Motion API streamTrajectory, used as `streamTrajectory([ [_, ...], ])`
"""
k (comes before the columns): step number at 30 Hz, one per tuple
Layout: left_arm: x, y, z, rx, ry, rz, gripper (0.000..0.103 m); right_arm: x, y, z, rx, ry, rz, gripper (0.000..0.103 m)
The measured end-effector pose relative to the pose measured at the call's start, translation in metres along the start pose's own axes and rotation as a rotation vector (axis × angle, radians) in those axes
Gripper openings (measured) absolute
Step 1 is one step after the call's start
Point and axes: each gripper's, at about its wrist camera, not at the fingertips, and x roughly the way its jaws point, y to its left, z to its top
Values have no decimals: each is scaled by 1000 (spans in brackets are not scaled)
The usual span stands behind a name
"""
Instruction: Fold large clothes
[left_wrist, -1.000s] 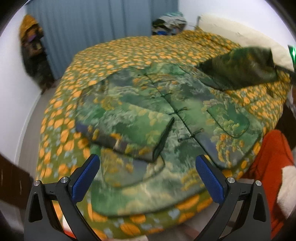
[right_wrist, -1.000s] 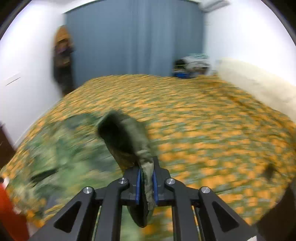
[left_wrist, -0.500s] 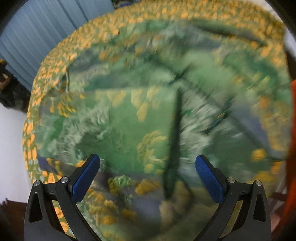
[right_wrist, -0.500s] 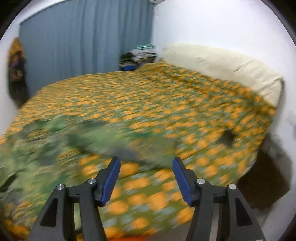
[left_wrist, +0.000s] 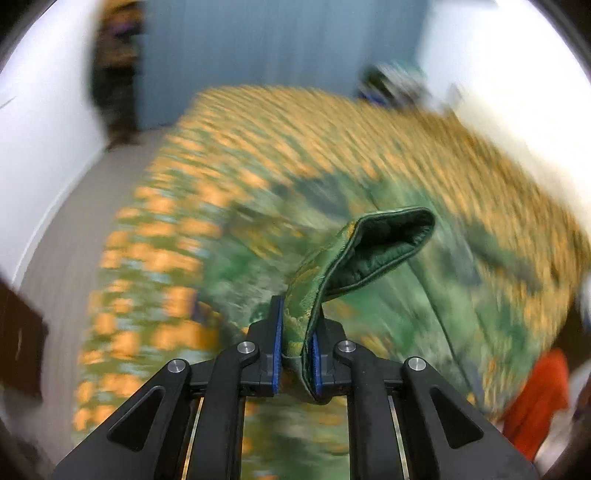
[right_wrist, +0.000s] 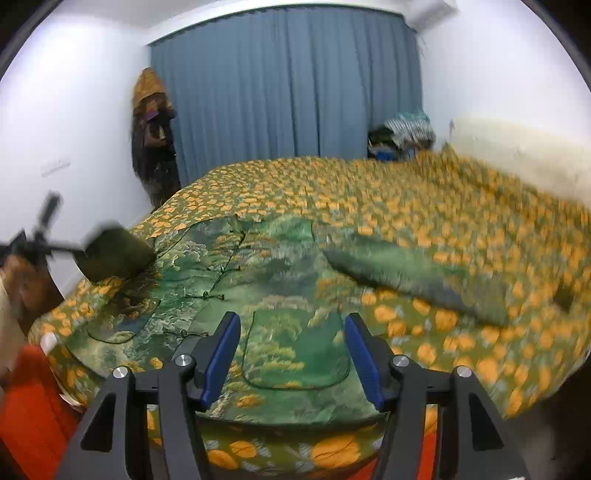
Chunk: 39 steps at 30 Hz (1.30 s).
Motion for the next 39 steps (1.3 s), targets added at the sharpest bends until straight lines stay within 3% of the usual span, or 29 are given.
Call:
streamTrajectory([
  [2, -20, 46, 5, -85, -51, 86, 17, 4, -6, 5, 1, 11, 0, 60],
  [6, -57, 151, -19, -339, -109, 373, 43, 21, -26, 8, -8, 69, -29, 60],
  [8, -66, 181, -45, -444, -95, 420, 49, 32, -41, 4, 11, 130, -44, 60],
  [11, -66, 177, -90, -482, -27, 334, 54, 57, -70, -10, 67, 257, -57, 62],
  [13, -54, 149, -112, -451, 37, 204, 77, 75, -88, -23, 112, 351, -52, 65],
  [16, -24, 87, -138, -361, 165, 5, 88, 107, -112, -51, 208, 495, -6, 65],
  [18, 6, 48, -150, -311, 270, -81, 89, 120, -121, -62, 245, 536, 21, 65],
  [23, 63, -1, -163, -259, 439, -123, 89, 156, -131, -84, 306, 603, 103, 65],
  [25, 67, -8, -168, -268, 462, -163, 87, 163, -128, -90, 350, 617, 210, 64],
  [26, 67, -13, -170, -260, 465, -176, 80, 165, -125, -89, 349, 625, 237, 63],
  [28, 69, -24, -174, -216, 484, -180, 26, 163, -113, -88, 277, 629, 212, 27],
  [31, 65, -33, -174, -181, 470, -166, 17, 155, -106, -83, 254, 610, 193, 15],
  [39, 21, -32, -199, -135, 490, -151, 21, 134, -97, -77, 182, 624, 162, 14],
])
